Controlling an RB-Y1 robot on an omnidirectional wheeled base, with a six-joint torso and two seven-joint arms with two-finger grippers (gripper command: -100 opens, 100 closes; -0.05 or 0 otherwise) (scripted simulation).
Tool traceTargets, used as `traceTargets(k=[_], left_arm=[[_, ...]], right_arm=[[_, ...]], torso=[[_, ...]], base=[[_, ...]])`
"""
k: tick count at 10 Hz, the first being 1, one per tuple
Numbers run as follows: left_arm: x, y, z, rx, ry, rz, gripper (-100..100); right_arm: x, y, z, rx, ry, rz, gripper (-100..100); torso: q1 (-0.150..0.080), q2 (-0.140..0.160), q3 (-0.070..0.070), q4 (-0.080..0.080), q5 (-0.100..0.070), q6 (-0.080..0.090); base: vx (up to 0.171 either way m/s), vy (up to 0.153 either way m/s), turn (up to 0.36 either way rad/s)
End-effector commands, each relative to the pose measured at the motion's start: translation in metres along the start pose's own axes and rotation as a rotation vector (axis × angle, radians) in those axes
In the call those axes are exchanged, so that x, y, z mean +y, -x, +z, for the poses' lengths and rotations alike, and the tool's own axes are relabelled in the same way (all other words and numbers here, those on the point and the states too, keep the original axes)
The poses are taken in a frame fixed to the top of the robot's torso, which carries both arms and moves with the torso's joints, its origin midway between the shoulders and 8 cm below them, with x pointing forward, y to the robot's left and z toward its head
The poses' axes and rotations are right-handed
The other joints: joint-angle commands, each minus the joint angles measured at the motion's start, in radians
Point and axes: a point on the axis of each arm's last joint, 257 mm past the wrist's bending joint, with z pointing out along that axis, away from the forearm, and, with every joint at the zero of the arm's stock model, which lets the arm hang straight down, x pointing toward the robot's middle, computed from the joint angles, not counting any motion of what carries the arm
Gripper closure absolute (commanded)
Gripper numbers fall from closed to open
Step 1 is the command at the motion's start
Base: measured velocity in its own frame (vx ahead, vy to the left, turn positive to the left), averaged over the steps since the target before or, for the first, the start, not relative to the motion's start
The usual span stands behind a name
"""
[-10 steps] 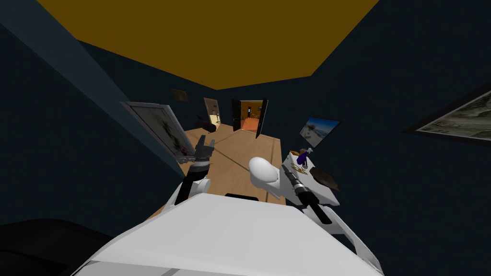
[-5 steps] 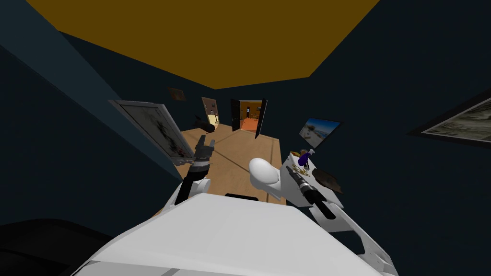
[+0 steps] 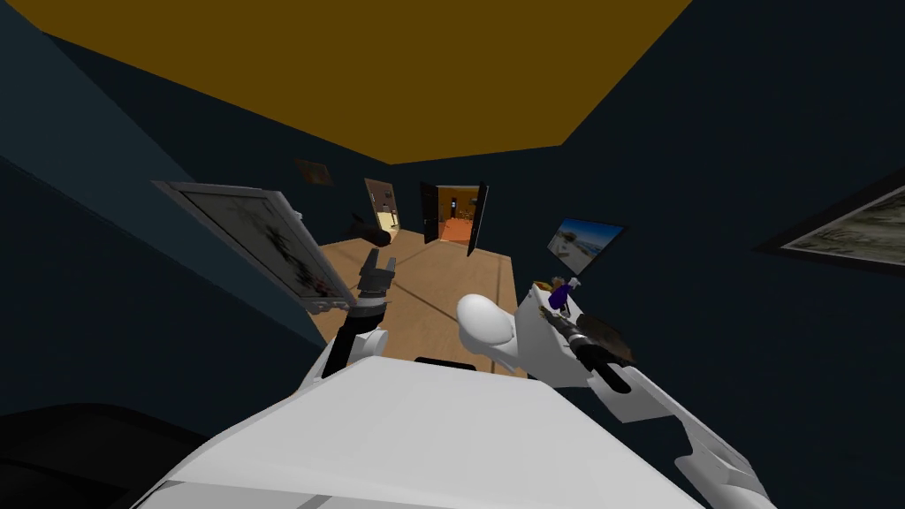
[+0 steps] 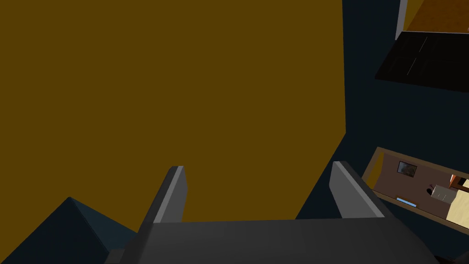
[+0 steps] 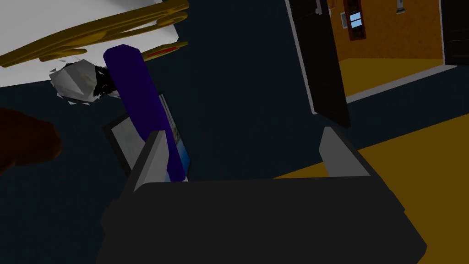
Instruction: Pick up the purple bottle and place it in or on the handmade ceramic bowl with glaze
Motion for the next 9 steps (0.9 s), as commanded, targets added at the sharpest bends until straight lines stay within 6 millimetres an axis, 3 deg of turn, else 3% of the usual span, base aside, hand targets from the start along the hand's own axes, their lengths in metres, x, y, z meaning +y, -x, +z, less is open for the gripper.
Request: traceTargets(k=[1,5,7,9], left_arm=[[0.0,0.0,0.0,0.0,0.0,0.0,0],[0.0,0.0,0.0,0.0,0.0,0.0,0],[0.0,0.0,0.0,0.0,0.0,0.0,0],[0.0,0.0,0.0,0.0,0.0,0.0,0]], right_arm=[[-0.023,0.019,0.005,-0.011,-0.052,-0.072,-100],[-0.061,0.059,0.011,-0.032,-0.146,-0.189,-100],[-0.07,0.071,0.012,-0.037,-0.171,-0.221,-100],[-0.075,0.078,0.013,-0.04,-0.185,-0.241,-100]], torso=[[0.0,0.0,0.0,0.0,0.0,0.0],[-0.002,-0.002,-0.001,-0.001,-0.001,0.0],[-0.004,-0.002,-0.001,-0.001,-0.001,0.0],[-0.001,0.002,0.0,0.0,-0.001,0.0]], base=[[0.172,-0.07,-0.104],[0.179,-0.052,-0.085],[0.174,-0.061,-0.042],[0.065,0.017,-0.081]])
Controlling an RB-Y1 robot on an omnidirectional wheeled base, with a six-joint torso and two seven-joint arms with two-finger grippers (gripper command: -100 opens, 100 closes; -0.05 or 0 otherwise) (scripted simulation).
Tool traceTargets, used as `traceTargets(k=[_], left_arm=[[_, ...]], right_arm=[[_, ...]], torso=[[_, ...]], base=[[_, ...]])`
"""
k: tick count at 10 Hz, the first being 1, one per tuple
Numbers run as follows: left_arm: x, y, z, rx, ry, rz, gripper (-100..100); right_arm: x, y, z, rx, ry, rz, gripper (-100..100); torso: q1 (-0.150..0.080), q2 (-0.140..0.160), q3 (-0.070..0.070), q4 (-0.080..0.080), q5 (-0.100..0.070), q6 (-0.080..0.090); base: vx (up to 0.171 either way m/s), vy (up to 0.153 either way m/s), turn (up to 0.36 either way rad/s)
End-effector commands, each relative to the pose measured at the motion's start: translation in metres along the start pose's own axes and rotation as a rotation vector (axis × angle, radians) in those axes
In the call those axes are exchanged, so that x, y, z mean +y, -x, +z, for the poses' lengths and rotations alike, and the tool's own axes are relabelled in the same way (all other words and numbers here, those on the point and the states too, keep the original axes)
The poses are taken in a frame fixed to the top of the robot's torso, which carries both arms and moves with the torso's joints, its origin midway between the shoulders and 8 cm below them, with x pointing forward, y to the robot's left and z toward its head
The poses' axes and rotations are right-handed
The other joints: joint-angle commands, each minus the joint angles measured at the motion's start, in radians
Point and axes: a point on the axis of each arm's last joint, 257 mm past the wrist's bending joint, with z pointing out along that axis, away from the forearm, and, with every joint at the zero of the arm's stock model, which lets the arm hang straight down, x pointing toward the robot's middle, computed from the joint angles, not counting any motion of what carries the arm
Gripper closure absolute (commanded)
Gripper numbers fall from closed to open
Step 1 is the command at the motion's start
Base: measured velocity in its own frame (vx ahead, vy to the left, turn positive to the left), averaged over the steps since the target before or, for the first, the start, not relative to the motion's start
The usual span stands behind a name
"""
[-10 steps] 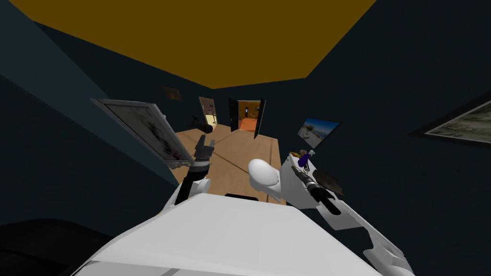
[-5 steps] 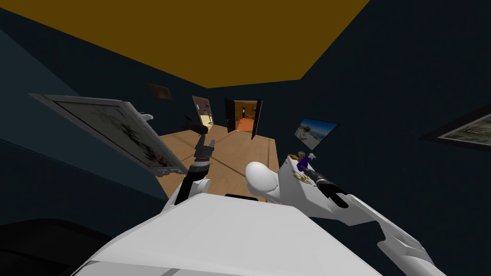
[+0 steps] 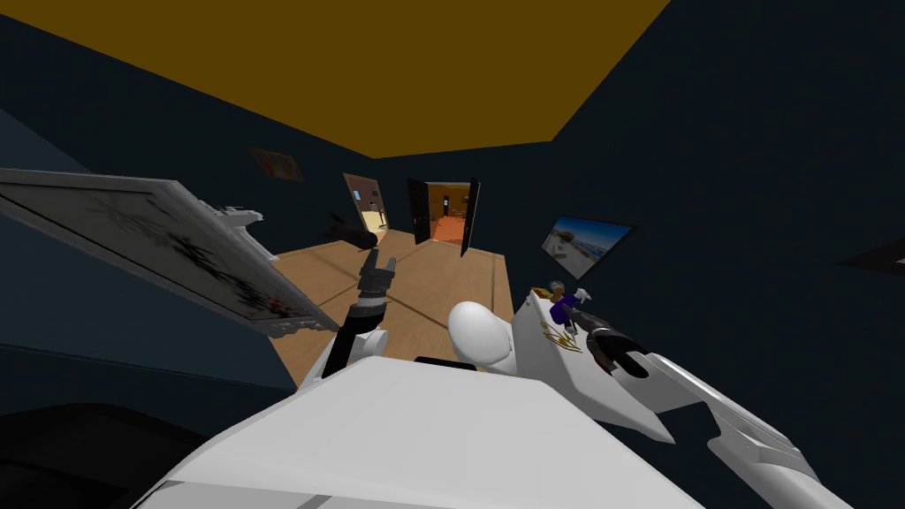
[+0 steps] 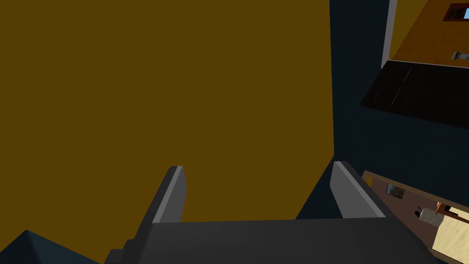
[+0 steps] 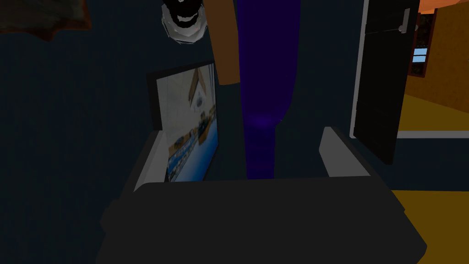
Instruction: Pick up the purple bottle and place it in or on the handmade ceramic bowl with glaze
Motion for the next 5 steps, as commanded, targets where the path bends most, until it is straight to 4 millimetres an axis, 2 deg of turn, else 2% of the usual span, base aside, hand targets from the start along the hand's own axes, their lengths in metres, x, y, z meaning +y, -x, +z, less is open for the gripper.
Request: traceTargets(k=[1,5], left_arm=[[0.0,0.0,0.0,0.0,0.0,0.0,0],[0.0,0.0,0.0001,0.0,0.0,0.0,0]], right_arm=[[-0.0018,0.0022,0.0011,0.0,-0.005,-0.007,-100],[-0.0018,0.0022,0.0011,0.0,-0.005,-0.007,-100]], torso=[[0.0,0.0,0.0,0.0,0.0,0.0],[-0.002,0.004,0.003,0.001,0.0,0.0]], base=[[0.017,0.023,-0.066],[-0.004,-0.005,0.015]])
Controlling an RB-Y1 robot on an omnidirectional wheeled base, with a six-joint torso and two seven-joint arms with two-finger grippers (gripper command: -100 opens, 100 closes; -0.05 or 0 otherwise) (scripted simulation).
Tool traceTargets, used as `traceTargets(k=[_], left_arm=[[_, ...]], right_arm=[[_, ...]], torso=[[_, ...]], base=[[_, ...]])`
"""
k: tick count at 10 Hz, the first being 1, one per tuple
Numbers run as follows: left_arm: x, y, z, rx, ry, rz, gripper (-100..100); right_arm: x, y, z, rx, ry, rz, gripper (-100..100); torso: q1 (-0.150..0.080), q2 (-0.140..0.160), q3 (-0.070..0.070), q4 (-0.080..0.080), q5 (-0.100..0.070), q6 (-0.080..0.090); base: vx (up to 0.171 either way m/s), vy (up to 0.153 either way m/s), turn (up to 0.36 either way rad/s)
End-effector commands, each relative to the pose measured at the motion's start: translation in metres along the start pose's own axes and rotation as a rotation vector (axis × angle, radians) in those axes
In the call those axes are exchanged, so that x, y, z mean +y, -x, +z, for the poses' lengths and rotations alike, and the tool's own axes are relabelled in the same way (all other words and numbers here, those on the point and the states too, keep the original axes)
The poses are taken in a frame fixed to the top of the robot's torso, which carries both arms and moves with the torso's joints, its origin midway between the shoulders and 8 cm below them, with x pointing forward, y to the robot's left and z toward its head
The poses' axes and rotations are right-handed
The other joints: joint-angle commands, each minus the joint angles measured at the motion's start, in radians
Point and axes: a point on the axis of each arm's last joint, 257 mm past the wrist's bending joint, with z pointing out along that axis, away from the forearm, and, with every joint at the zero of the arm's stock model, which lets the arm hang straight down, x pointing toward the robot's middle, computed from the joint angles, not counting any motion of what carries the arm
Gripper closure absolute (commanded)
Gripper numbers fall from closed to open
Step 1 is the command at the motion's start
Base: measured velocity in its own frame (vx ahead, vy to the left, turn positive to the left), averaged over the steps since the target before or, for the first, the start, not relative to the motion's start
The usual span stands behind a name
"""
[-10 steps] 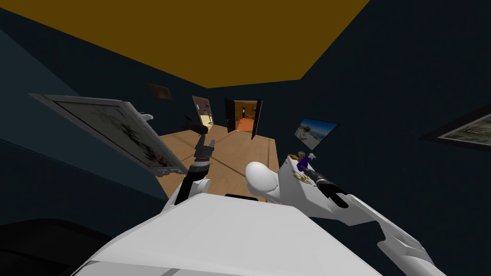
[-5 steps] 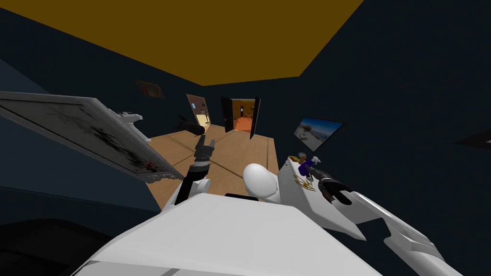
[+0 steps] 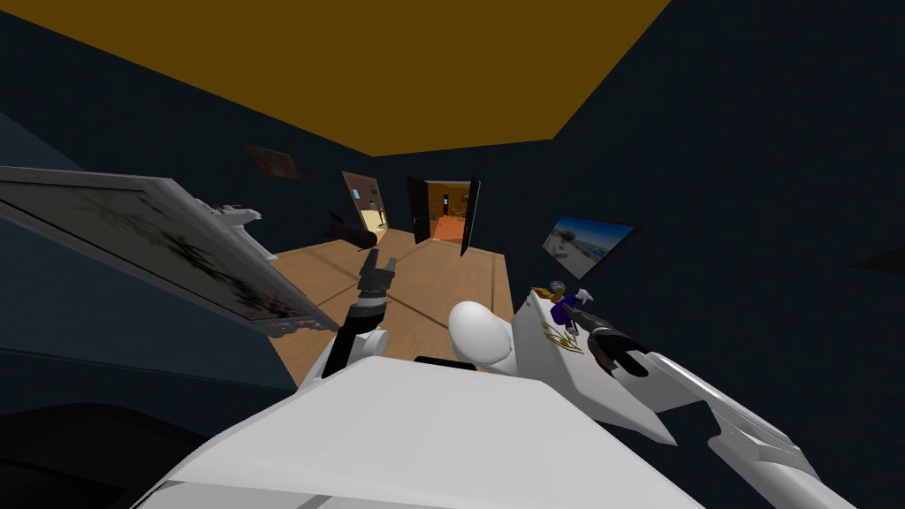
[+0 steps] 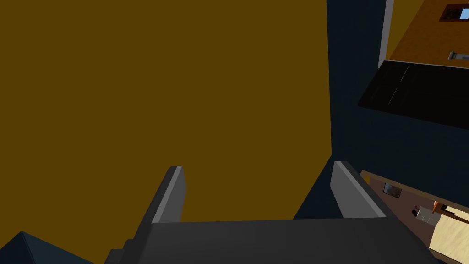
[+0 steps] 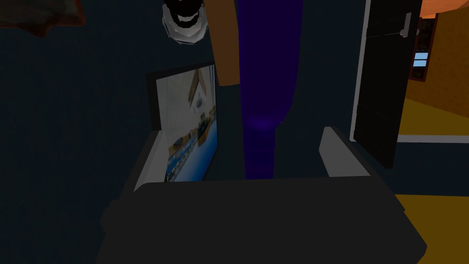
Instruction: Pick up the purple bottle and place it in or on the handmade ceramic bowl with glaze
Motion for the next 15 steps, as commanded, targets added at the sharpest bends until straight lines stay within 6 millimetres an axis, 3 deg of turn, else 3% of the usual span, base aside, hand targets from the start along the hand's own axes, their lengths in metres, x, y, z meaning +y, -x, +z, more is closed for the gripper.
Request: traceTargets(k=[1,15], left_arm=[[0.0,0.0,0.0,0.0,0.0,0.0,0],[0.0,0.0,0.0,0.0,0.0,0.0,0]], right_arm=[[0.0,0.0,0.0,0.0,0.0,0.0,-100],[-0.001,0.0006,0.0014,0.0,-0.002,0.0,-100]], torso=[[0.0,0.0,0.0,0.0,0.0,0.0],[0.0,0.0,0.0,0.0,0.0,0.0]], base=[[0.0,0.0,0.0],[-0.001,-0.001,0.003]])
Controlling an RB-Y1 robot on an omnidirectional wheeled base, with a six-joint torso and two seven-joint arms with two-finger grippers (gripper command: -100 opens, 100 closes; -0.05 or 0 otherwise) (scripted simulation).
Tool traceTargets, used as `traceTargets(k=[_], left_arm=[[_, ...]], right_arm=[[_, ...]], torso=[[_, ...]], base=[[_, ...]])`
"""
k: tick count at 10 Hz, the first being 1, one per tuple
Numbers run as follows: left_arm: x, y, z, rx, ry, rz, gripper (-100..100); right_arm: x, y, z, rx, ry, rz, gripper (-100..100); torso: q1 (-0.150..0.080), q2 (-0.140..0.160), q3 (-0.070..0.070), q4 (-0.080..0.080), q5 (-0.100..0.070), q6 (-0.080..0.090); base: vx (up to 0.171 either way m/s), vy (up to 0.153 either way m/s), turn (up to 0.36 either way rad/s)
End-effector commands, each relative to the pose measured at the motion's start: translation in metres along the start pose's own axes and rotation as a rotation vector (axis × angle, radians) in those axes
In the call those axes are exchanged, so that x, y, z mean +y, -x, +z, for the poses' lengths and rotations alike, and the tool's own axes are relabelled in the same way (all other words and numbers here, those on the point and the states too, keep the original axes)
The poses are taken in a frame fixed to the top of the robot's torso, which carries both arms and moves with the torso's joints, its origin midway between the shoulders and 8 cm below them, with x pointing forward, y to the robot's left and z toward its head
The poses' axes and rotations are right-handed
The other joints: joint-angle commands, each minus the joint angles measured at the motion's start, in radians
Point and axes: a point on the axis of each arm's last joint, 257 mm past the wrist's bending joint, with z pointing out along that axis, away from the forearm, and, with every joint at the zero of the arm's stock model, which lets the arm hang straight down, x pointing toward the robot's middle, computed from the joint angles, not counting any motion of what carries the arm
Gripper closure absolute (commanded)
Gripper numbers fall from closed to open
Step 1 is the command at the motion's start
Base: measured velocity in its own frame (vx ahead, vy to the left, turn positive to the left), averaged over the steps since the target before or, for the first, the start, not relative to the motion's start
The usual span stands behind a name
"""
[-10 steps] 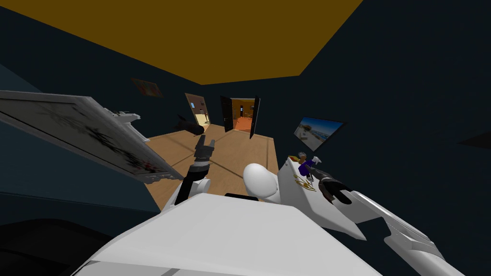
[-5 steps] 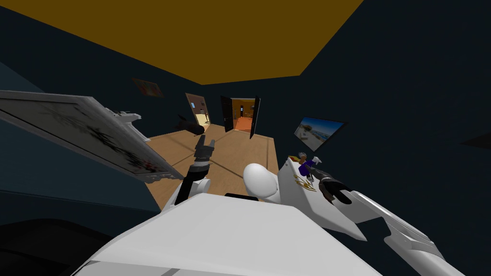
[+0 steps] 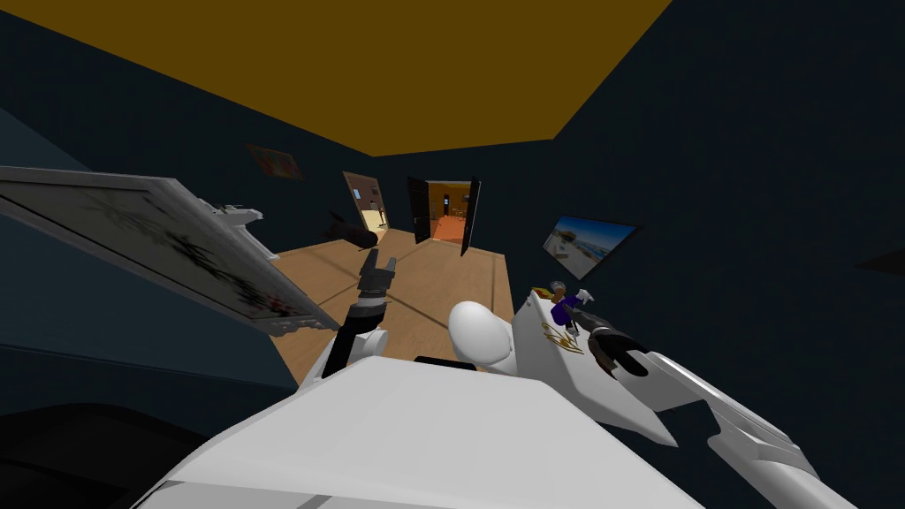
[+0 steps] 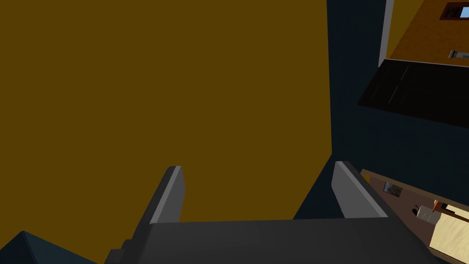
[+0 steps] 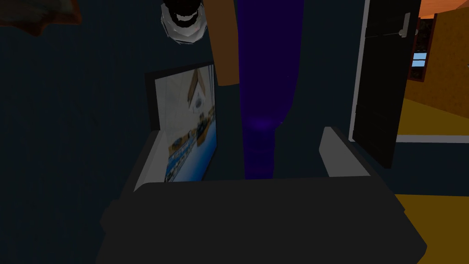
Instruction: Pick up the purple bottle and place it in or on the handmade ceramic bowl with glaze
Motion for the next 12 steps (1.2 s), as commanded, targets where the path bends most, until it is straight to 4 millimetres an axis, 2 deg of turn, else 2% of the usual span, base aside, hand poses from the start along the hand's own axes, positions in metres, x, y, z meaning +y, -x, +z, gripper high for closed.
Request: traceTargets(k=[1,12], left_arm=[[0.0,0.0,0.0,0.0,0.0,0.0,0],[0.0,0.0,0.0,0.0,0.0,0.0,0]], right_arm=[[-0.0003,0.0,0.0005,0.0,-0.001,0.001,-100],[-0.0002,0.0001,0.001,0.0,0.0,0.0,-100]], torso=[[0.0,0.0,0.0,0.0,0.0,0.0],[0.0,0.0,0.0,0.0,0.0,0.0]], base=[[0.0,0.0,0.0],[0.001,0.001,-0.004]])
